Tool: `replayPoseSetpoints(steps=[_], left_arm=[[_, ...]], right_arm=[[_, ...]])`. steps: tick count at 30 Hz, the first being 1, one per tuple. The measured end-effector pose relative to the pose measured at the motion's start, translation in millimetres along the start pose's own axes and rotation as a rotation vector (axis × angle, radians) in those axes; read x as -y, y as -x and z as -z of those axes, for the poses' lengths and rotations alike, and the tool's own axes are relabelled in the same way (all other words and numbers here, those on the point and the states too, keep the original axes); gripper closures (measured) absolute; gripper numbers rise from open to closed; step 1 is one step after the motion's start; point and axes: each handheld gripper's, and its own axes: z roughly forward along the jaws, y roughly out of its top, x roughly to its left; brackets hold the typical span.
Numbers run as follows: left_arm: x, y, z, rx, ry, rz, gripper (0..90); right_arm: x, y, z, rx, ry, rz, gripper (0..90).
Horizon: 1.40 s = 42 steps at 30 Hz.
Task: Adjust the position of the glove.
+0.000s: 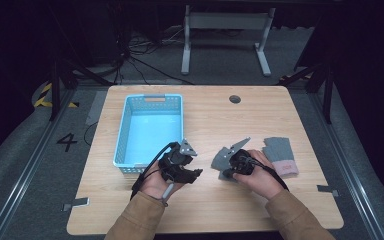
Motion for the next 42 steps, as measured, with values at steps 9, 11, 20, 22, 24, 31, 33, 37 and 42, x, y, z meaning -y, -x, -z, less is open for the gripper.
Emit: replayPoseSetpoints(steps=[9, 11, 20, 22, 24, 31, 33, 37, 42], left_arm=[[-3.3, 2.9, -1.1, 0.009, 0.008, -0.011, 48.8], [-4.2, 3.0, -0.4, 0.011, 0.008, -0.014, 48.8], [-11.8, 7.1, -4.7, 0.027, 0.031, -0.034, 48.9], [-13.3, 7.2, -5.9, 0.031, 0.03, -0.039, 49.0], [-14.5, 8.1, -7.9, 0.035, 0.03, -0.039, 49.0], [-16.9, 9.3, -10.5, 0.042, 0.023, -0.059, 49.0], [-17.0, 9.4, -10.9, 0.042, 0.022, -0.059, 49.0], [-16.7, 9.1, -11.9, 0.045, 0.018, -0.06, 49.0], [-16.4, 8.7, -12.2, 0.043, 0.018, -0.06, 49.0]], right_arm=[[10.1, -7.8, 23.7, -0.039, 0.071, 0.048, 89.6], [12.4, -8.3, 28.2, -0.041, 0.07, 0.048, 89.7], [29.8, -5.7, 46.6, -0.043, 0.055, 0.057, 89.7], [33.0, -4.8, 48.3, -0.05, 0.044, 0.056, 89.7], [36.3, -3.8, 50.2, -0.056, 0.036, 0.049, 89.6], [46.1, -4.8, 49.2, -0.087, -0.033, 0.079, 89.4], [47.3, -4.7, 47.8, -0.091, -0.043, 0.083, 89.4], [49.5, -5.0, 43.5, -0.105, -0.063, 0.087, 89.7], [52.2, -3.5, 38.1, -0.114, -0.092, 0.089, 90.0]])
